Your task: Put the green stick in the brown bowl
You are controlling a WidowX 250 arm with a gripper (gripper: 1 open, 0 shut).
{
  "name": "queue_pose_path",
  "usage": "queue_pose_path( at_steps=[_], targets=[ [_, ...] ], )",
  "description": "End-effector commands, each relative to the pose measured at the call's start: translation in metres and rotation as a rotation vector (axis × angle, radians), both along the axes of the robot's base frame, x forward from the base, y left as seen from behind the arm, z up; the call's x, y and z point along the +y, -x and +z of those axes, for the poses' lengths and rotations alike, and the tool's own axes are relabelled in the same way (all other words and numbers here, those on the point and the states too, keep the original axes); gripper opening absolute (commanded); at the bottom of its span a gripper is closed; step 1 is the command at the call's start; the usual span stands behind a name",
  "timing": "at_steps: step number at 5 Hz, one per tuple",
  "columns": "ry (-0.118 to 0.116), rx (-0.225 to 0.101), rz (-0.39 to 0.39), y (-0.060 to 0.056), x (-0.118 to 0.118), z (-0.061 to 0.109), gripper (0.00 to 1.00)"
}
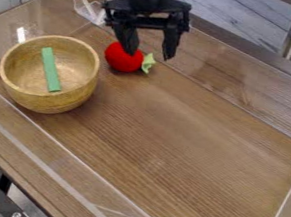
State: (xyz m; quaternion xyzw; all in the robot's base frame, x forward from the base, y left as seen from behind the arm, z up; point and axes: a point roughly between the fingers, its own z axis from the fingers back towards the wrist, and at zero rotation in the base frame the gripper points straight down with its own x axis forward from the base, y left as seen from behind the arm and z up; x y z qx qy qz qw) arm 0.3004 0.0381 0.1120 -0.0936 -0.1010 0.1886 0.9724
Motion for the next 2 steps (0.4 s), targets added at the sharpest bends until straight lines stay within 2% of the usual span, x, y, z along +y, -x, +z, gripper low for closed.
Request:
queue_pose_path(
  at_steps=[1,2],
  targets=[
    [-0.046,-0.1,-0.036,-0.004,0.02,0.033,1.0],
    [-0.071,-0.127,-0.057,-0.001,0.041,0.041,1.0]
  ],
)
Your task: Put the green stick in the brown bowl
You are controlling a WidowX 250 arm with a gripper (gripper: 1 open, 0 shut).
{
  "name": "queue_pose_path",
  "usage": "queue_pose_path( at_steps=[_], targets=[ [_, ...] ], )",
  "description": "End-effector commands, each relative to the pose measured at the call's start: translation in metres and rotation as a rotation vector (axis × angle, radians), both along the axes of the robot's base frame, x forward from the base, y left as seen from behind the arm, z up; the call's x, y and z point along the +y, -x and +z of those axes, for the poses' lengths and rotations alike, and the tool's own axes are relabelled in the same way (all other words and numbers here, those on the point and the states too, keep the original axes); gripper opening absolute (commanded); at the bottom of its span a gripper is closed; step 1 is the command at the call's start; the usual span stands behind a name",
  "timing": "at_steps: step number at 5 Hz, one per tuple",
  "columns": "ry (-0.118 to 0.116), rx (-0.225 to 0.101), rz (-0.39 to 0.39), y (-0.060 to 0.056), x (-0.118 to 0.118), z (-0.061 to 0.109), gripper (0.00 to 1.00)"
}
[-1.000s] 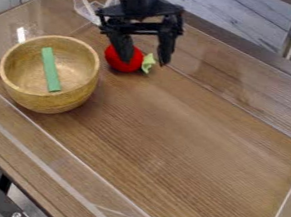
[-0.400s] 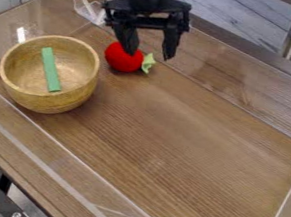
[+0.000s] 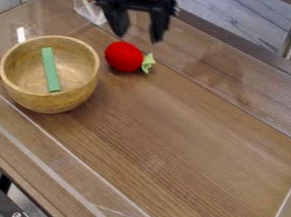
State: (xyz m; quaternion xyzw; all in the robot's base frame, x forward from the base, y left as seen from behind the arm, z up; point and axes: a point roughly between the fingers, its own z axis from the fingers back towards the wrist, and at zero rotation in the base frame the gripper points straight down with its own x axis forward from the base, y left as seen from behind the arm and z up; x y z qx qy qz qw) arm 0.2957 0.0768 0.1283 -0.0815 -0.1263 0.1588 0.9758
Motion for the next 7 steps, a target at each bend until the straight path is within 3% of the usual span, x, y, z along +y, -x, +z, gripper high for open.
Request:
queue_pose_path(
  at_steps=[1,2,4,7],
  targets=[
    [-0.041,-0.079,0.052,-0.006,0.017,0.023,1.0],
    [-0.043,-0.073,0.102,-0.009,0.029,0.02,1.0],
    [-0.033,-0.066,0.11,-0.024,0.019,0.008,1.0],
    [-0.018,-0.08,0.226,-0.059,0.014,-0.008,1.0]
  ],
)
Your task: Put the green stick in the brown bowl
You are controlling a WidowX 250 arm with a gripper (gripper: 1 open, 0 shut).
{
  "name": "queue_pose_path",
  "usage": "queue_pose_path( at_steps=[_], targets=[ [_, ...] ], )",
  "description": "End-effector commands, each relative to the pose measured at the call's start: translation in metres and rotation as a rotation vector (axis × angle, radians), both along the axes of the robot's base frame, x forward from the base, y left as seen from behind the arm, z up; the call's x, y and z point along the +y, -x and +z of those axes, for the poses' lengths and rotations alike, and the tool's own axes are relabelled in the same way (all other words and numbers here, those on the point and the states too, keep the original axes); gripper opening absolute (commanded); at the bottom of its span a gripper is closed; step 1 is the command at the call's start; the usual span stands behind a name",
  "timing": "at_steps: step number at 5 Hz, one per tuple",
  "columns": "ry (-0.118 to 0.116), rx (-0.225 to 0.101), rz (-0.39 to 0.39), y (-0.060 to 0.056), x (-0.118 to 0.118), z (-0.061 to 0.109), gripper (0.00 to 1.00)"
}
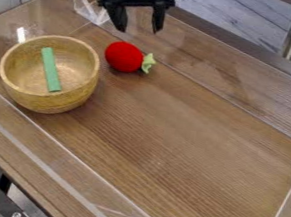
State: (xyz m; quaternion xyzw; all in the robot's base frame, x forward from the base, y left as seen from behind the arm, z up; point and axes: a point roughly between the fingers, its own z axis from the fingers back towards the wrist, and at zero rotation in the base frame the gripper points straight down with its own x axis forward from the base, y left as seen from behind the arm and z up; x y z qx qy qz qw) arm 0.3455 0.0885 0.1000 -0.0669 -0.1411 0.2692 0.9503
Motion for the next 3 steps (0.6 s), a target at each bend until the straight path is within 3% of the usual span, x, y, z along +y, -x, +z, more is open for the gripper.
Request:
queue_pose_path(
  at_steps=[1,2,3],
  targets=[
    [-0.024,-0.074,0.053,-0.022,0.007,0.014,0.0],
    [-0.024,-0.076,0.115,-0.031,0.013,0.009,1.0],
    [-0.016,-0.075,0.079,-0.032,0.009,-0.005,1.0]
  ],
)
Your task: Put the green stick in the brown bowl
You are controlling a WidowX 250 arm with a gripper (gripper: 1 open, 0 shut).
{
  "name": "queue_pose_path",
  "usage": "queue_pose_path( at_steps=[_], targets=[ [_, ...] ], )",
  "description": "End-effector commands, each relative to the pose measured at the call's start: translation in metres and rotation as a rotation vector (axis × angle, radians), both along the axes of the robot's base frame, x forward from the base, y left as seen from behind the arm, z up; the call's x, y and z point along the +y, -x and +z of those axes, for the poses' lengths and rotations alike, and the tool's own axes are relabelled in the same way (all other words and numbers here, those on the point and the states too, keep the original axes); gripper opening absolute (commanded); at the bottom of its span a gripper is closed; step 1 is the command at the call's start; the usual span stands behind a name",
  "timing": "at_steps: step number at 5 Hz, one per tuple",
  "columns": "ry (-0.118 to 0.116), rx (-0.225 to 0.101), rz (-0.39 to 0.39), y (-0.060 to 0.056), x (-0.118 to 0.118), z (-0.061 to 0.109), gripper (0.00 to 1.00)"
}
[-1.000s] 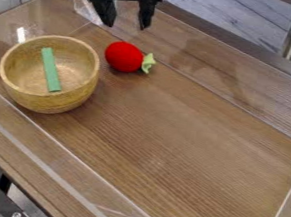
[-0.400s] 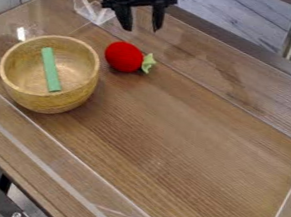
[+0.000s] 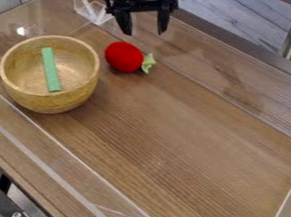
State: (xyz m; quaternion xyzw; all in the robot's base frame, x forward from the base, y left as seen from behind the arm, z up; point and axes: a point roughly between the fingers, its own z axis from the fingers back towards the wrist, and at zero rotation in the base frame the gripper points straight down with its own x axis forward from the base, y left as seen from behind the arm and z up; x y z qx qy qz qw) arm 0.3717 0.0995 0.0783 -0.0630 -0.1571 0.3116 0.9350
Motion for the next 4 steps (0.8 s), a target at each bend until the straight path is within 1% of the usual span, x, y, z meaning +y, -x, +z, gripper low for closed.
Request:
queue_pose_path(
  at_steps=[1,3,4],
  targets=[
    [-0.006,-0.054,-0.071,-0.001,-0.01,0.006,1.0],
    [0.02,-0.089,0.0,-0.002,-0.014,0.031,1.0],
    [0.03,-0.107,-0.004,0.001,-0.02,0.046,1.0]
  ],
)
